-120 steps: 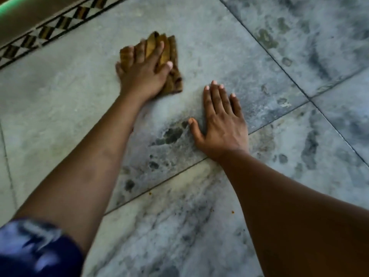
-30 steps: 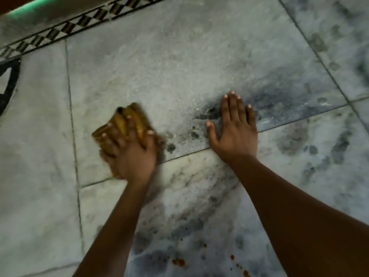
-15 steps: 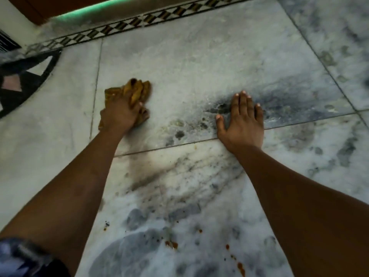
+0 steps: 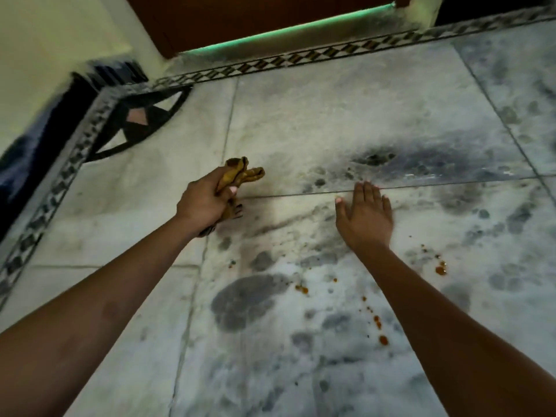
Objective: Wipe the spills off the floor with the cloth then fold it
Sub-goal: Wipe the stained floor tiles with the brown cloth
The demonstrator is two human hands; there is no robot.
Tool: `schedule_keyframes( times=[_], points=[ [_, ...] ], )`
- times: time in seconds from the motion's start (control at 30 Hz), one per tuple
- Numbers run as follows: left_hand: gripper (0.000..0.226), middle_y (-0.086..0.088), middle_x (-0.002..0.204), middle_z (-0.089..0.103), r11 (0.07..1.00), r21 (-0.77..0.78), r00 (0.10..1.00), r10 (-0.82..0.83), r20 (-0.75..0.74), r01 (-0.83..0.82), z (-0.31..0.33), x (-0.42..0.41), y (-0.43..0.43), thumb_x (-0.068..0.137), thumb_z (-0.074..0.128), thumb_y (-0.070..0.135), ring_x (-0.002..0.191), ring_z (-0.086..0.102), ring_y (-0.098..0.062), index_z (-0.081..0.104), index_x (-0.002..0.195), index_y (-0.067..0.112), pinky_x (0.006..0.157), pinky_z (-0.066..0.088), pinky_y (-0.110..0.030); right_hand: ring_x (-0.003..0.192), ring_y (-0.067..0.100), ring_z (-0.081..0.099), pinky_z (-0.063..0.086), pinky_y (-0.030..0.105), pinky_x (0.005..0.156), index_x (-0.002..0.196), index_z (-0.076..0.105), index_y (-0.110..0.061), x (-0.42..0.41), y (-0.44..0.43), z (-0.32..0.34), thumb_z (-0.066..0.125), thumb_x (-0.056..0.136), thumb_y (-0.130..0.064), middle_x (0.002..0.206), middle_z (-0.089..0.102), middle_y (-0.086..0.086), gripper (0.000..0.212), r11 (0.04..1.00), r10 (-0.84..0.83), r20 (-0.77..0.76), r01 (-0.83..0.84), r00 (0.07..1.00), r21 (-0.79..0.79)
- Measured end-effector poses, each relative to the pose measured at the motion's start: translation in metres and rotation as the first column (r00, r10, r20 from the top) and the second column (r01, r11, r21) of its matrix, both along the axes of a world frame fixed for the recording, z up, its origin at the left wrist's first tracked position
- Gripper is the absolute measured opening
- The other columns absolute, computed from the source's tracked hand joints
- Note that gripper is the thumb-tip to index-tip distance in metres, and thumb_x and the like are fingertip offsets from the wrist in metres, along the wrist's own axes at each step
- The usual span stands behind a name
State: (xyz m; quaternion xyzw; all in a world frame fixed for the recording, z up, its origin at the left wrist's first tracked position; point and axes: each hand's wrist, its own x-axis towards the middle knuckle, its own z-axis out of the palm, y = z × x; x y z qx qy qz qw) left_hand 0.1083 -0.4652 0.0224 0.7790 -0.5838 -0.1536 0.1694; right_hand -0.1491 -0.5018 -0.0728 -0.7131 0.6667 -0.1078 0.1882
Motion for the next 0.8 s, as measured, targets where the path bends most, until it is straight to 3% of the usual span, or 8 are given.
schedule_keyframes(
  times=[0.07, 0.17, 0.27, 0.37, 0.47, 0.57, 0.7, 0.8],
  points=[
    [0.041, -0.005, 0.124, 0.062, 0.999, 0.034, 1.0, -0.006, 0.026, 0.006, 0.008, 0.012, 0.027, 0.094, 0.051, 0.032, 0.112, 0.056, -0.032, 0.045, 0.135, 0.033, 0.091, 0.046, -0.041, 0.146, 0.023, 0.007, 0.001, 0.037, 0.117, 0.149, 0.016, -0.007, 0.01, 0.026, 0.008, 0.012, 0.088, -0.049, 0.157, 0.012, 0.012, 0.074, 0.995, 0.101, 0.005, -0.101, 0.995, 0.009],
    [0.042, -0.007, 0.125, 0.062, 0.999, 0.031, 0.998, 0.037, 0.043, -0.039, 0.009, 0.02, 0.066, 0.094, 0.05, 0.034, 0.111, 0.057, -0.033, 0.044, 0.136, 0.033, 0.088, 0.048, -0.042, 0.146, 0.024, 0.004, 0.002, 0.039, 0.118, 0.149, 0.011, -0.008, 0.012, 0.056, 0.009, 0.012, 0.093, -0.048, 0.158, 0.006, 0.011, 0.069, 0.965, 0.262, -0.139, -0.259, 0.955, 0.042],
    [0.043, -0.006, 0.125, 0.062, 0.991, 0.022, 0.991, 0.128, 0.039, -0.129, -0.006, 0.023, 0.097, 0.094, 0.05, 0.038, 0.11, 0.058, -0.033, 0.044, 0.136, 0.035, 0.085, 0.049, -0.04, 0.146, 0.024, -0.002, 0.001, 0.038, 0.118, 0.149, 0.001, -0.007, 0.002, 0.074, 0.01, 0.018, 0.098, -0.045, 0.158, -0.002, 0.011, 0.066, 0.958, 0.275, -0.213, -0.249, 0.938, 0.138],
    [0.052, -0.006, 0.129, 0.059, 0.989, 0.003, 0.985, 0.149, -0.084, -0.15, -0.03, 0.018, 0.112, 0.089, 0.048, 0.049, 0.116, 0.055, -0.031, 0.044, 0.138, 0.032, 0.093, 0.046, -0.042, 0.146, 0.023, -0.002, 0.003, 0.036, 0.118, 0.149, -0.002, -0.007, -0.009, 0.079, 0.01, 0.021, 0.099, -0.043, 0.158, -0.005, 0.011, 0.066, 0.944, 0.31, -0.28, -0.258, 0.909, 0.207],
    [0.075, -0.003, 0.154, 0.029, 0.99, 0.131, 0.998, 0.046, 0.041, -0.051, -0.067, 0.007, 0.125, 0.076, 0.027, 0.071, 0.142, 0.024, -0.026, 0.032, 0.144, 0.038, 0.111, 0.024, -0.048, 0.146, 0.02, 0.002, 0.006, 0.033, 0.118, 0.15, 0.001, -0.008, -0.015, 0.072, 0.01, 0.022, 0.099, -0.044, 0.159, -0.003, 0.009, 0.066, 0.925, 0.355, -0.257, -0.298, 0.899, 0.234],
    [0.07, 0.002, 0.16, 0.0, 0.97, 0.232, 0.987, 0.035, 0.156, -0.071, -0.097, -0.002, 0.123, 0.081, 0.022, 0.069, 0.146, -0.004, -0.025, 0.013, 0.146, 0.044, 0.113, 0.006, -0.055, 0.146, 0.019, 0.001, 0.006, 0.031, 0.117, 0.15, 0.002, -0.009, -0.02, 0.07, 0.008, 0.023, 0.099, -0.044, 0.159, -0.003, 0.007, 0.065, 0.919, 0.368, -0.223, -0.318, 0.902, 0.231],
    [0.065, 0.0, 0.16, -0.008, 0.964, 0.247, 0.972, 0.035, 0.232, -0.094, -0.099, -0.017, 0.085, 0.09, 0.028, 0.066, 0.146, -0.008, -0.028, 0.005, 0.147, 0.045, 0.113, 0.004, -0.058, 0.146, 0.018, -0.002, 0.001, 0.032, 0.116, 0.15, 0.0, -0.01, -0.023, 0.076, -0.003, 0.024, 0.099, -0.043, 0.159, -0.005, 0.007, 0.065, 0.929, 0.361, -0.212, -0.332, 0.908, 0.161],
    [0.069, 0.0, 0.159, -0.011, 0.952, 0.305, 0.965, -0.097, 0.243, 0.019, -0.096, -0.033, 0.081, 0.088, 0.026, 0.069, 0.146, -0.01, -0.028, -0.001, 0.147, 0.045, 0.111, -0.004, -0.059, 0.146, 0.018, -0.004, -0.003, 0.031, 0.116, 0.15, -0.001, -0.011, -0.024, 0.08, -0.012, 0.01, 0.093, -0.052, 0.158, -0.004, 0.007, 0.071, 0.937, 0.347, -0.203, -0.329, 0.916, 0.119]
  ],
)
